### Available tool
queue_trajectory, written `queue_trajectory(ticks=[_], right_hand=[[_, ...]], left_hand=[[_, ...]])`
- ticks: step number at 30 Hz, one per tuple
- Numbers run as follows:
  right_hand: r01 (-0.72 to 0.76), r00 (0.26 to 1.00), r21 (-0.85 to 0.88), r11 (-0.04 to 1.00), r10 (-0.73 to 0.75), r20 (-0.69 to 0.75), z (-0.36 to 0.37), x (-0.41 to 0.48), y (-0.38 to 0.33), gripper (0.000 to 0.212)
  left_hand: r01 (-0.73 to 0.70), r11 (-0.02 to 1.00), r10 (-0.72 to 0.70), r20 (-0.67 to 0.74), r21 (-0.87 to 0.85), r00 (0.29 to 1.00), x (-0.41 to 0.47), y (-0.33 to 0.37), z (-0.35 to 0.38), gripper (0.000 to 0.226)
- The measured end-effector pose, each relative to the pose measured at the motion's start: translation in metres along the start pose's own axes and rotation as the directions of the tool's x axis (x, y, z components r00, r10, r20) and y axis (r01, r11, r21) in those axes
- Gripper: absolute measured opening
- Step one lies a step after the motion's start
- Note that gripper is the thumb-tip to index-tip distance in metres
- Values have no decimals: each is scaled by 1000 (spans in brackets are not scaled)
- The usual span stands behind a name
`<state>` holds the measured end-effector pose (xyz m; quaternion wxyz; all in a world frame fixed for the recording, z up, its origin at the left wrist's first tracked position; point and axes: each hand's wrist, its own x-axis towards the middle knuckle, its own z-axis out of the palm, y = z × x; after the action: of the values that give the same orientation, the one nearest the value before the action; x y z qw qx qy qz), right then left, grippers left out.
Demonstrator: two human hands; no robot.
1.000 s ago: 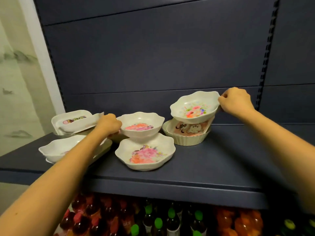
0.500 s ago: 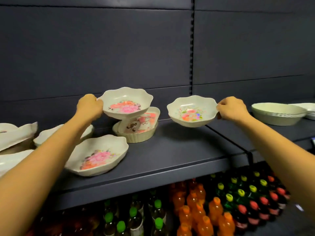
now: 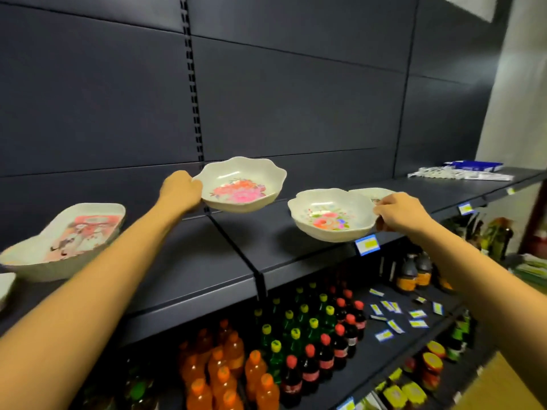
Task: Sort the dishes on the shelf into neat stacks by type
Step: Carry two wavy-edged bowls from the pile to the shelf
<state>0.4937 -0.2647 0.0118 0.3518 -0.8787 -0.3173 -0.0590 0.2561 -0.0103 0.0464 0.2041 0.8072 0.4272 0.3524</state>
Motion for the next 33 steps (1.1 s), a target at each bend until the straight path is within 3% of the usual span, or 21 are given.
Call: queue_trajectory(ticks=[7,18,27,33], right_hand=[[-99,991,-50,994,94,-100,-59,22,102,27],[-236,962,-57,970,225,-156,-108,72,210,29],[-301,919,-113,947,257,-300,-142,161,285,30],[-349,882,-18,937,322,-343,-163,241,329,32]], left_hand=[[-23,988,40,111,-150,993,-14,81,103,17],[-58,988,92,242,-144,966,-15,190,212,30],[-13,973,88,321,-229,943,28,267,306,24],[7,958,110,392,-285,914,66,323,367,26]])
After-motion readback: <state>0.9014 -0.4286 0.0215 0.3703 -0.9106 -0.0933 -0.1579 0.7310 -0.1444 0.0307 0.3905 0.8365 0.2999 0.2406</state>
